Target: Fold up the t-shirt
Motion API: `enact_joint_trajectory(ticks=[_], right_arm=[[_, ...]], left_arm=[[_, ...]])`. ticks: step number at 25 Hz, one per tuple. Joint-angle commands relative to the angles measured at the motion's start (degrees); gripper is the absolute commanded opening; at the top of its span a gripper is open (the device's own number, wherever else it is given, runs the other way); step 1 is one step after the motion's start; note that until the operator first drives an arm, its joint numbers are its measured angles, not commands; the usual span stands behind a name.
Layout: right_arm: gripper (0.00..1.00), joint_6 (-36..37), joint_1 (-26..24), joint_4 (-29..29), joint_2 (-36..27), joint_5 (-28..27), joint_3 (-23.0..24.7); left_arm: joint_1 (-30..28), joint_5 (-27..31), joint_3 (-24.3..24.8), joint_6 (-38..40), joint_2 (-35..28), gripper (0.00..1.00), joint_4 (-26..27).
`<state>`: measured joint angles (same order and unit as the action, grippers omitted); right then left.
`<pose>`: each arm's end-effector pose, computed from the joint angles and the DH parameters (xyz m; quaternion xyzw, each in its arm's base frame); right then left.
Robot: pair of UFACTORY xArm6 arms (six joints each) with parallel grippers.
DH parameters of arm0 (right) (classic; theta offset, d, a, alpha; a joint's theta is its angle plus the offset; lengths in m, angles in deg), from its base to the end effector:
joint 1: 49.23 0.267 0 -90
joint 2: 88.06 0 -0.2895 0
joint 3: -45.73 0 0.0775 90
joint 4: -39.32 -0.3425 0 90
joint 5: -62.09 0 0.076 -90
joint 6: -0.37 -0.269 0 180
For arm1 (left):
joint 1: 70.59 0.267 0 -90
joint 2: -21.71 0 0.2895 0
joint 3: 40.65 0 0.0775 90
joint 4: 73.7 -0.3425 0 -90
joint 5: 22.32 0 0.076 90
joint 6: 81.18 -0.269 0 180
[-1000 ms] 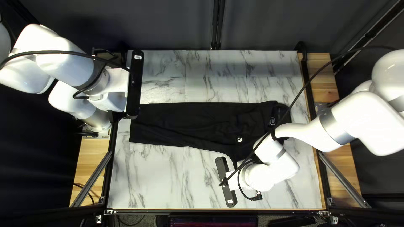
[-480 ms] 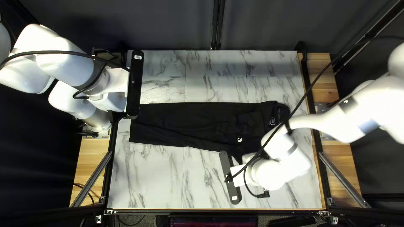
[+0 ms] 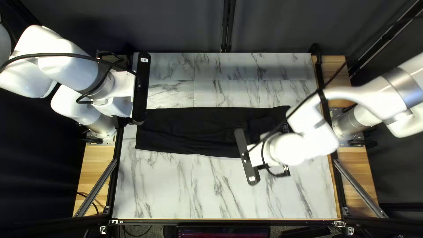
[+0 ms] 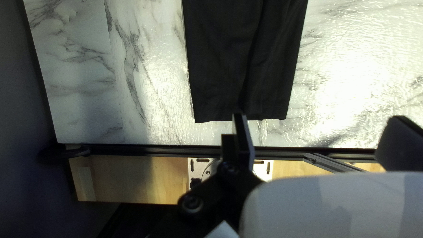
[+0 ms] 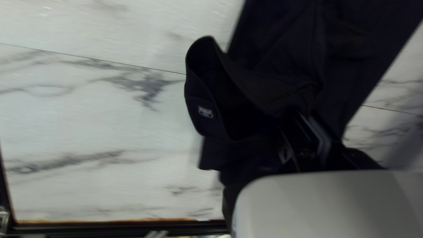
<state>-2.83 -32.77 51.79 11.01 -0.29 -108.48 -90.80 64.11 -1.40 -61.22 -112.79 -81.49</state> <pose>0.4106 0.0756 0.1482 0.9790 0.1705 -0.0460 0.1022 0.2443 -0.0518 0.3303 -0.9947 0.0012 -0.0954 0.0374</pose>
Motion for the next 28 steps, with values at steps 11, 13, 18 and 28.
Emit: enact_joint_trajectory(ticks=[11,13,18,28], right_arm=[[0.0,11.28,-11.34,-1.72,-3.27,2.32,5.67],[0.0,11.88,-12.19,-1.9,-3.36,2.92,6.3],[0.59,13.87,-14.16,-2.37,-1.58,4.69,6.17],[1.0,8.47,-8.26,0.5,2.68,6.51,-1.26]], left_arm=[[0.0,0.0,0.0,0.0,0.0,1.0,0.0],[0.0,0.0,0.0,0.0,0.0,1.0,0.0],[0.0,0.0,0.0,0.0,0.0,1.0,0.0],[0.0,0.0,0.0,0.0,0.0,1.0,0.0]])
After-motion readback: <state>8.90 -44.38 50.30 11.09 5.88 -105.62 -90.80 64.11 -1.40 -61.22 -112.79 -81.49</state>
